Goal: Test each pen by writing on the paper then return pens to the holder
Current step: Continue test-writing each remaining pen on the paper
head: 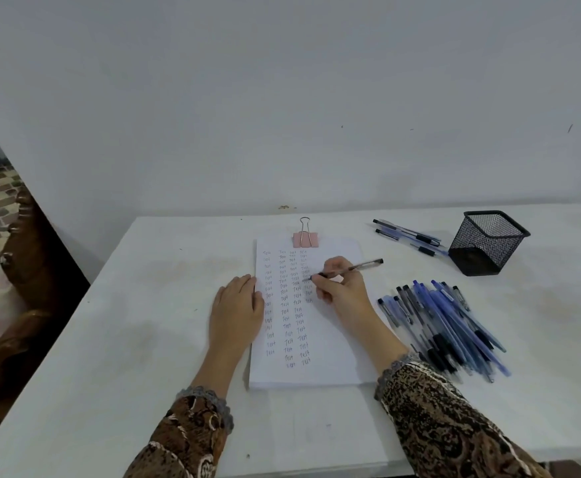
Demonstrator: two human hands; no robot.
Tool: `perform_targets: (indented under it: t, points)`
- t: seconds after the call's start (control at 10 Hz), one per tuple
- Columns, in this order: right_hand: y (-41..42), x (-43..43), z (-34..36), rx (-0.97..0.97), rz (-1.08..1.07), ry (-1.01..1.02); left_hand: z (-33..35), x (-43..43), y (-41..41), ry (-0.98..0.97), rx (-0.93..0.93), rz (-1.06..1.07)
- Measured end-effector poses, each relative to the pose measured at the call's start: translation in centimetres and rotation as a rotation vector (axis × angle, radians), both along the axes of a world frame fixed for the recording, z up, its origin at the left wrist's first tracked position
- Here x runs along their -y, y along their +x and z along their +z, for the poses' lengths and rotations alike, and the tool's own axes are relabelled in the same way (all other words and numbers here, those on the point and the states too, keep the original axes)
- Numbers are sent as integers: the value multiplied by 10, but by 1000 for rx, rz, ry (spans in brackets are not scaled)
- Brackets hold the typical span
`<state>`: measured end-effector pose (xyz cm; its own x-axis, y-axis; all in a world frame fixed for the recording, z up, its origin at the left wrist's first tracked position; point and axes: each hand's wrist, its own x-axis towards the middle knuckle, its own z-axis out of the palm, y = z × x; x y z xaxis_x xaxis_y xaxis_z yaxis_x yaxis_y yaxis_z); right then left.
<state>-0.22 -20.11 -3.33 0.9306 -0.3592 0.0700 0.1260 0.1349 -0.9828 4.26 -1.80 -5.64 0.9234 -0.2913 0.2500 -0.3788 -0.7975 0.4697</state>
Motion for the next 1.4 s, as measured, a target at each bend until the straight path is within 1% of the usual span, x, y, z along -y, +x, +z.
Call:
perform_targets:
  t: [0.1, 0.2, 0.3, 0.4, 0.6, 0.7, 0.8, 1.0, 1.4]
  points:
    - [-1, -5, -4, -36, -57, -27, 1, 0, -1, 7, -6, 4]
    - [-3, -8, -5, -43, -109, -99, 2, 1, 0, 12, -16, 10]
    - [-4, -12, -2, -46, -100, -203, 1, 1, 1, 18, -17, 4]
    - [-5, -14, -2, -45, -95, -230, 0, 1, 1, 12, -14, 5]
    - [-5, -17, 0, -56, -74, -229, 1, 1, 1, 23, -3, 5]
    - [-4, -15, 0, -49, -87, -268, 0, 2, 1, 20, 5, 4]
    - [-5, -14, -1, -52, -79, -267, -1, 2, 2, 24, 7, 3]
    - [-5, -15, -1, -46, -135, -244, -1, 1, 2, 22, 1, 0]
    - [-5, -14, 1, -70, -136, -248, -1, 1, 1, -5, -17, -5]
